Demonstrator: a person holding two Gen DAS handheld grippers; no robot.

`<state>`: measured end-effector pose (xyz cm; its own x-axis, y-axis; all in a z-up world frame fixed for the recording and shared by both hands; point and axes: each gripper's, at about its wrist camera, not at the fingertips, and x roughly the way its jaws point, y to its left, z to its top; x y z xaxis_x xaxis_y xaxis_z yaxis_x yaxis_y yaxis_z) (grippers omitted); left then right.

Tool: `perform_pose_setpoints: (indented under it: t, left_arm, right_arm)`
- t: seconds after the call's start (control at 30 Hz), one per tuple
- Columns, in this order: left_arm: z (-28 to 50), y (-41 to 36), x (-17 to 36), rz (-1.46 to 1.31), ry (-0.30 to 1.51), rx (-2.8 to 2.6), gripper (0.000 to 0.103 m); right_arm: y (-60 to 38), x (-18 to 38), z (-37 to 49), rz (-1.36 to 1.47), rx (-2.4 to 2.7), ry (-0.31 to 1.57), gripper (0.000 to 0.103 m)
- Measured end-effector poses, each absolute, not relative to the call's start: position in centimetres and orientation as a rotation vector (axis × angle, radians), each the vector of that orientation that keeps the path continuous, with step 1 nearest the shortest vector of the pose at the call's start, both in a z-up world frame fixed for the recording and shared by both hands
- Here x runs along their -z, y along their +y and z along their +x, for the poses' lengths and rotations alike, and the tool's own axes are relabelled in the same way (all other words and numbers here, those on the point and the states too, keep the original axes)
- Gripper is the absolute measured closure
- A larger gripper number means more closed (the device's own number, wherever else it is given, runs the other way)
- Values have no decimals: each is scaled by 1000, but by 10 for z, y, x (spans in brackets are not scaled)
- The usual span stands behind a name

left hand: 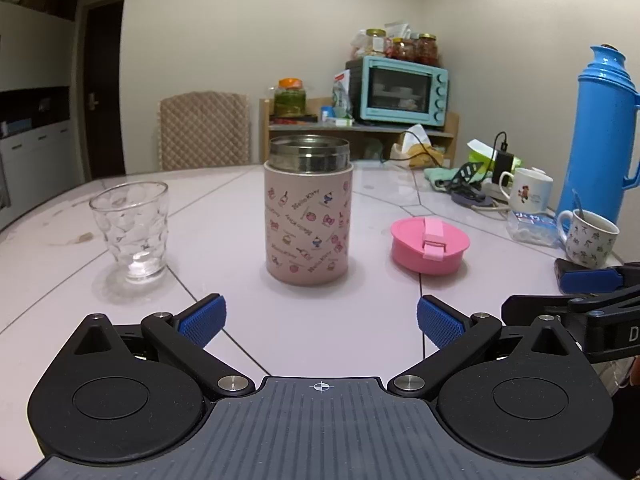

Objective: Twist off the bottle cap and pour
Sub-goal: 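Lower the open bottle onto the table with the left gripper and release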

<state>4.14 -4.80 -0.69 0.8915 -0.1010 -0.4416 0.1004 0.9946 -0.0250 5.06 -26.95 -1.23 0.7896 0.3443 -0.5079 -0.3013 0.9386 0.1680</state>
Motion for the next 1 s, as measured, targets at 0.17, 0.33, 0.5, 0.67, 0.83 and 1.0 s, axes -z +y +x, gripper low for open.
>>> perform_pose_setpoints:
  t: [0.17,0.33,0.5,0.67,0.83,1.0]
  left_arm:
    - [44,-48,10,0,468,107,0]
    - [49,-47,14,2,477,105,0]
    - [51,-47,14,4,479,107,0]
    - [52,-47,15,1,479,111,0]
    - [53,-48,14,4,477,117,0]
    - [54,-48,13,4,476,120,0]
  right_arm:
    - [-270,18,55,82,-338,579,0]
    - [-271,19,58,83,-331,582,0]
    - [-273,21,61,85,-324,584,0]
    - [-274,22,63,87,-317,587,0]
    - [-274,21,60,89,-310,588,0]
    - [-274,20,59,89,-310,584,0]
